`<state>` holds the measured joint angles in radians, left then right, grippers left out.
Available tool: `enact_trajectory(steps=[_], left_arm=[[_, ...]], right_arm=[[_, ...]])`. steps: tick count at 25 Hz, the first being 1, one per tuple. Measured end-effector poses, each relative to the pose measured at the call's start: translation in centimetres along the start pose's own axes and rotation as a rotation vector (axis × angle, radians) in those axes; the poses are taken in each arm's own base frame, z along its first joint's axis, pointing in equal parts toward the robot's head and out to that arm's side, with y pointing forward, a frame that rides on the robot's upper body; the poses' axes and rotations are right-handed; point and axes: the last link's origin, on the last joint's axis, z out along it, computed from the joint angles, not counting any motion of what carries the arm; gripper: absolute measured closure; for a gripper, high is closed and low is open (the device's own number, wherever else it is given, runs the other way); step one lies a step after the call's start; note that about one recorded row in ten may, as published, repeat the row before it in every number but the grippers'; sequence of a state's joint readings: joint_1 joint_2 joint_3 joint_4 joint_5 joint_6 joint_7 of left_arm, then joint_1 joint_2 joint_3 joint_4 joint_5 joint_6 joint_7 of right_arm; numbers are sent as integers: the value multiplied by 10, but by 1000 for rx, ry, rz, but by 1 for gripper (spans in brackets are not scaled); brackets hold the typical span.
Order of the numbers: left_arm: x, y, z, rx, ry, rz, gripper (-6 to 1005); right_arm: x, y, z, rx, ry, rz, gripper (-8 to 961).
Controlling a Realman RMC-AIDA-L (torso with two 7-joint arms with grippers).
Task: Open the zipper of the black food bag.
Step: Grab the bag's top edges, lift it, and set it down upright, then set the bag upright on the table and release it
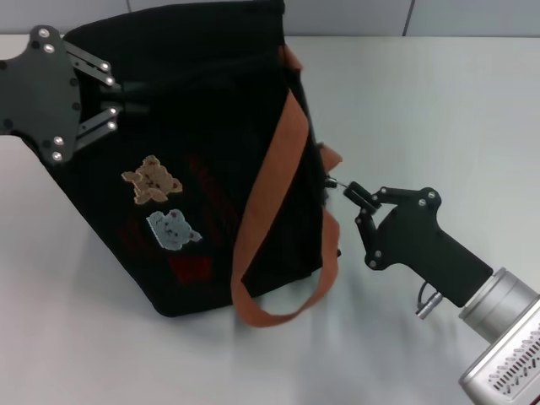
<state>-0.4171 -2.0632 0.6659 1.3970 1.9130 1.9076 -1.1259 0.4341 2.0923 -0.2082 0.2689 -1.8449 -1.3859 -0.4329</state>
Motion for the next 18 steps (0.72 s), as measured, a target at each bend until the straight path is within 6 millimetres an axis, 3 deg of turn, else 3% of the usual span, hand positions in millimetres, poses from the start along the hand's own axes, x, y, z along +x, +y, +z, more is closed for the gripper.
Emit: enact_trajectory(steps=[11, 18], left_arm=[[-7, 7, -12, 35, -14, -23, 928], [-26, 17, -23, 105, -2, -115, 928]], right_arm=[[6, -6, -3, 25, 31, 2, 954], [-2, -34, -4, 191, -52, 191, 937]])
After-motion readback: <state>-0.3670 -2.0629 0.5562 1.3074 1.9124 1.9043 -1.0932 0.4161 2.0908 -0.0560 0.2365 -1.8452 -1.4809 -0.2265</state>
